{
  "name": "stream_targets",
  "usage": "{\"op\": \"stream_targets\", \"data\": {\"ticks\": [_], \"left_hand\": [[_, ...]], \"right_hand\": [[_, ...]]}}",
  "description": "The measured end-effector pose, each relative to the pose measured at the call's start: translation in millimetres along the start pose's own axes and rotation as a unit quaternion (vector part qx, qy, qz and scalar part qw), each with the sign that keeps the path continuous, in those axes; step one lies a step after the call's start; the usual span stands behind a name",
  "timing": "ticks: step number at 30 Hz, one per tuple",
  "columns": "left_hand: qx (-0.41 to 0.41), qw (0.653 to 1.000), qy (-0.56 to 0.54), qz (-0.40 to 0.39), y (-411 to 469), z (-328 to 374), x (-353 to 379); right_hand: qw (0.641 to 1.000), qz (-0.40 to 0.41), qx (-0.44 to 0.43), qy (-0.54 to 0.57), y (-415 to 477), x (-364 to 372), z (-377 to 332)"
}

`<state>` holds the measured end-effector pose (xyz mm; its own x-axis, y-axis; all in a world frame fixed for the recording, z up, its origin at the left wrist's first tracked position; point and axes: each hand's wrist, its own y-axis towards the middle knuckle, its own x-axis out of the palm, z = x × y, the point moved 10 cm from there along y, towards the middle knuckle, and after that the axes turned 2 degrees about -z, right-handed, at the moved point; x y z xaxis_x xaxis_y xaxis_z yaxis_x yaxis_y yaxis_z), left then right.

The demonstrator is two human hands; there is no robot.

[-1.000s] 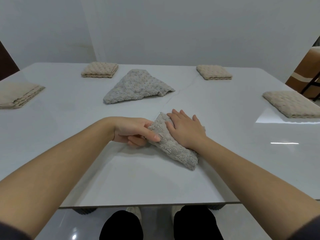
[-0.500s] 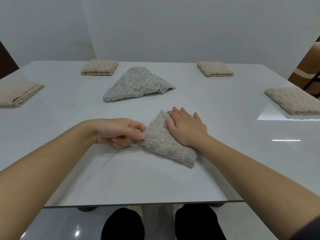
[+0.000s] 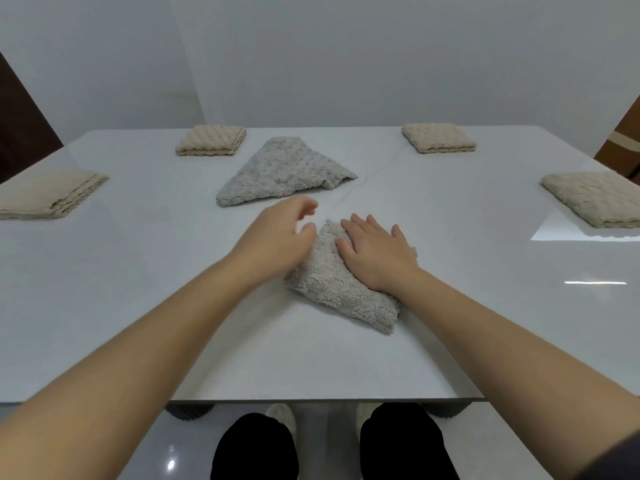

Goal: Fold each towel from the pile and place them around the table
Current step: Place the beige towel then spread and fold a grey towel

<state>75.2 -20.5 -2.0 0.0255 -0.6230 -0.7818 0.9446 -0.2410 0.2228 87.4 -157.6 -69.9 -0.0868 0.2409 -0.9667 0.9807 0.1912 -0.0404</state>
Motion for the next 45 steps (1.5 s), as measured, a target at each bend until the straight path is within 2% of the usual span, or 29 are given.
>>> {"op": "stream_targets", "data": {"ticks": [2, 7, 11, 13, 16, 19, 23, 24, 26, 28, 32, 36, 39, 45], "left_hand": [[0.044, 0.995, 0.077, -0.034, 2, 25, 26], [0.075, 0.973, 0.196, -0.098, 12, 32, 68], [0.097, 0.96, 0.197, -0.171, 4, 29, 96], [0.069, 0.961, 0.187, -0.189, 0, 21, 103], [0.032, 0.968, 0.179, -0.173, -4, 15, 98], [0.004, 0.98, 0.161, -0.113, -6, 11, 86], [-0.048, 0.983, 0.154, -0.088, -13, -1, 78], [-0.058, 0.981, 0.163, -0.088, -13, -5, 77], [-0.076, 0.977, 0.179, -0.083, -15, -13, 74], [-0.093, 0.975, 0.184, -0.08, -18, -20, 70], [-0.094, 0.977, 0.177, -0.079, -21, -21, 69], [-0.103, 0.972, 0.168, -0.125, -19, -23, 74], [-0.111, 0.966, 0.169, -0.161, -15, -24, 76], [-0.096, 0.968, 0.188, -0.136, -18, -23, 76]], "right_hand": [[1.0, -0.008, -0.003, 0.022, 2, 0, 1], [0.999, 0.001, 0.008, 0.043, -1, -18, 18], [0.997, 0.002, 0.017, 0.08, -6, -22, 33], [0.989, 0.053, 0.003, 0.14, -13, -37, 36], [0.961, 0.14, 0.026, 0.236, -32, -66, 55], [0.912, 0.13, 0.085, 0.381, -47, -66, 80], [0.778, -0.007, 0.147, 0.611, -55, -29, 72], [0.754, -0.042, 0.153, 0.637, -56, -22, 65], [0.731, -0.114, 0.165, 0.652, -59, -9, 52], [0.735, -0.183, 0.173, 0.629, -63, 2, 43], [0.789, -0.294, 0.128, 0.525, -69, 14, 28], [0.786, -0.3, 0.037, 0.54, -65, 6, 6], [0.791, -0.341, 0.001, 0.508, -68, 11, -7], [0.793, -0.35, -0.017, 0.498, -70, 17, -9]]}}
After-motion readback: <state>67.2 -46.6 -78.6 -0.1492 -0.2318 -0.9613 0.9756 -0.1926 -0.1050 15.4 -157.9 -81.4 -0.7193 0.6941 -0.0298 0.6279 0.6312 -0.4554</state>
